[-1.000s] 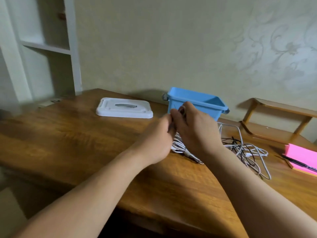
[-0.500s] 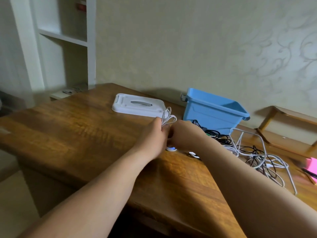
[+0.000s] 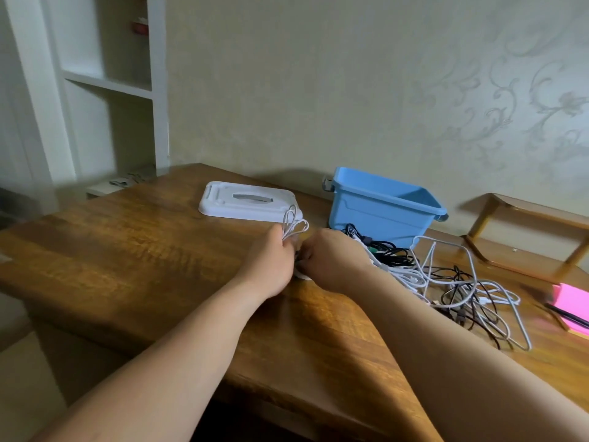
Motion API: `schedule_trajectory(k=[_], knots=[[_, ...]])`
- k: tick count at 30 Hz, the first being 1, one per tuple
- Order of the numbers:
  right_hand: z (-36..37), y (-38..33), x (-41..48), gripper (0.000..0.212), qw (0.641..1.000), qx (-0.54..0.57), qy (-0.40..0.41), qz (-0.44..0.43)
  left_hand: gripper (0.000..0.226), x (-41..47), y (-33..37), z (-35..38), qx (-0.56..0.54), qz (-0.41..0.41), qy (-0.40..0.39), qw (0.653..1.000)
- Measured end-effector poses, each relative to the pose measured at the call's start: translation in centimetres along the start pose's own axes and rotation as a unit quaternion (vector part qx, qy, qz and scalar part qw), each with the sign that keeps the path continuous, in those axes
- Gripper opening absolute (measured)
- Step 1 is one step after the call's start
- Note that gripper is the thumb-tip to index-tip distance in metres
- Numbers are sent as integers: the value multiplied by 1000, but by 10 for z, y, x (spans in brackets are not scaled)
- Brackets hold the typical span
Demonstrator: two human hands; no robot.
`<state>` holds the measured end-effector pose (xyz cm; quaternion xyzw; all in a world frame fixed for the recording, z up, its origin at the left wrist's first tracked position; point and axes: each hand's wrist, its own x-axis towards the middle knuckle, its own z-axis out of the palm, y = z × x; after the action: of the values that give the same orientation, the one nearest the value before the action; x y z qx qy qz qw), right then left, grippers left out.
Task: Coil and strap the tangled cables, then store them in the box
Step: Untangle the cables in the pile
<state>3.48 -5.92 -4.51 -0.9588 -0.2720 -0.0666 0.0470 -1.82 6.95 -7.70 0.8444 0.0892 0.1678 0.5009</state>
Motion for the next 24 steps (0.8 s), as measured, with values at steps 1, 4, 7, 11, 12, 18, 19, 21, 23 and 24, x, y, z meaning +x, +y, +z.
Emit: schedule_trajectory(k=[1,4,7,11,12,18,19,21,23,24], knots=[[-2,2,0,21,1000,18,-4,1,21,-1,0,0,-4,-4,1,1000],[-15,7,-2,14,995,96,-5,9,22,-1,0,-1,-8,-7,6,1000],[-27,13,-9,11,983,185,16,9,22,-1,3,0,-21,-13,13,1000],[-33,32,-24,11,904,421,58,43,19,-9,10,-2,-151,-11,22,988],[-33,38,-30,13,863,500,57,45,20,-12,13,-1,-206,-14,-3,978],[-29,63,-61,21,716,698,12,14,12,-31,39,16,-379,39,-144,913],[-29,67,-64,22,719,695,17,11,10,-31,44,20,-376,51,-141,915],[-29,78,-68,23,722,691,35,8,9,-29,53,29,-358,74,-120,923],[-31,88,-72,23,726,686,50,6,9,-23,60,38,-297,109,-99,944],[-31,92,-74,23,728,683,54,4,9,-21,63,41,-258,128,-89,953]])
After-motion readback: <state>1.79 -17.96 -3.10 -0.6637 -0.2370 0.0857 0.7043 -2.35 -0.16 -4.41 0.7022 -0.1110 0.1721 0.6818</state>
